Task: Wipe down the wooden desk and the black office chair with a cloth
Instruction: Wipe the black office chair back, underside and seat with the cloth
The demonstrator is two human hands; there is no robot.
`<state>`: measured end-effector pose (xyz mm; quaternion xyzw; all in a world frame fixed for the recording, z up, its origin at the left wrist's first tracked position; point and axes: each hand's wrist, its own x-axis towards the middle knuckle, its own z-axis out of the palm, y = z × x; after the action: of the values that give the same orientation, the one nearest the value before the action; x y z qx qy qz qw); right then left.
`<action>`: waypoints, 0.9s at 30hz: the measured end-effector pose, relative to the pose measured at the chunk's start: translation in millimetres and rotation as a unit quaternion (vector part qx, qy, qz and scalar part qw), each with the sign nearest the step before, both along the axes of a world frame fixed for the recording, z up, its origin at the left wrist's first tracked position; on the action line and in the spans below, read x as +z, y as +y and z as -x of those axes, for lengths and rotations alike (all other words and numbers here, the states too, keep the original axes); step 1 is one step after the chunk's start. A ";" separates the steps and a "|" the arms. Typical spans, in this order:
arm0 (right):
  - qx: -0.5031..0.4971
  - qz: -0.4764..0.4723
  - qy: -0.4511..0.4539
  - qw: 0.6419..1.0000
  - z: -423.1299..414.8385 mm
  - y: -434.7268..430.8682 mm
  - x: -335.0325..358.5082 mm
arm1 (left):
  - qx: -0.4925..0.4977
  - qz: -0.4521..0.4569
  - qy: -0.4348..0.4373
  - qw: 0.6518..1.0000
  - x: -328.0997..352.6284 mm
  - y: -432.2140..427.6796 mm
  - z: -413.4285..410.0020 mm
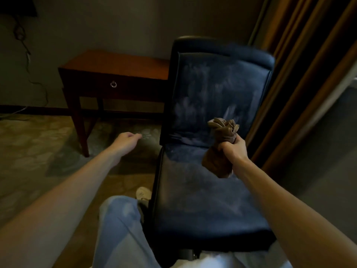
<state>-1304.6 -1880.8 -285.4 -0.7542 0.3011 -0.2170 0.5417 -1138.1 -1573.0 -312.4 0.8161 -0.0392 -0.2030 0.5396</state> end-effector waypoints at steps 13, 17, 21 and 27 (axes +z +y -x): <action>0.010 0.040 -0.051 0.998 40.9 -32.6 33.0 | -0.042 0.012 -0.093 0.995 68.5 -51.0 52.2; 0.001 0.036 -0.076 0.996 49.9 -38.4 35.8 | -0.030 0.000 -0.095 0.995 85.3 -47.7 52.1; 0.004 0.045 -0.101 0.994 43.6 -41.5 44.5 | -0.012 0.003 -0.105 0.994 100.3 -57.4 43.7; -0.012 0.069 -0.100 0.992 26.7 -52.5 69.7 | -0.051 0.010 -0.108 0.993 111.4 -83.6 41.1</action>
<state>-1331.2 -1933.3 -215.7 -0.7604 0.2388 -0.3186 0.5131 -1179.1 -1656.7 -201.0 0.8247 -0.1410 -0.1402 0.5294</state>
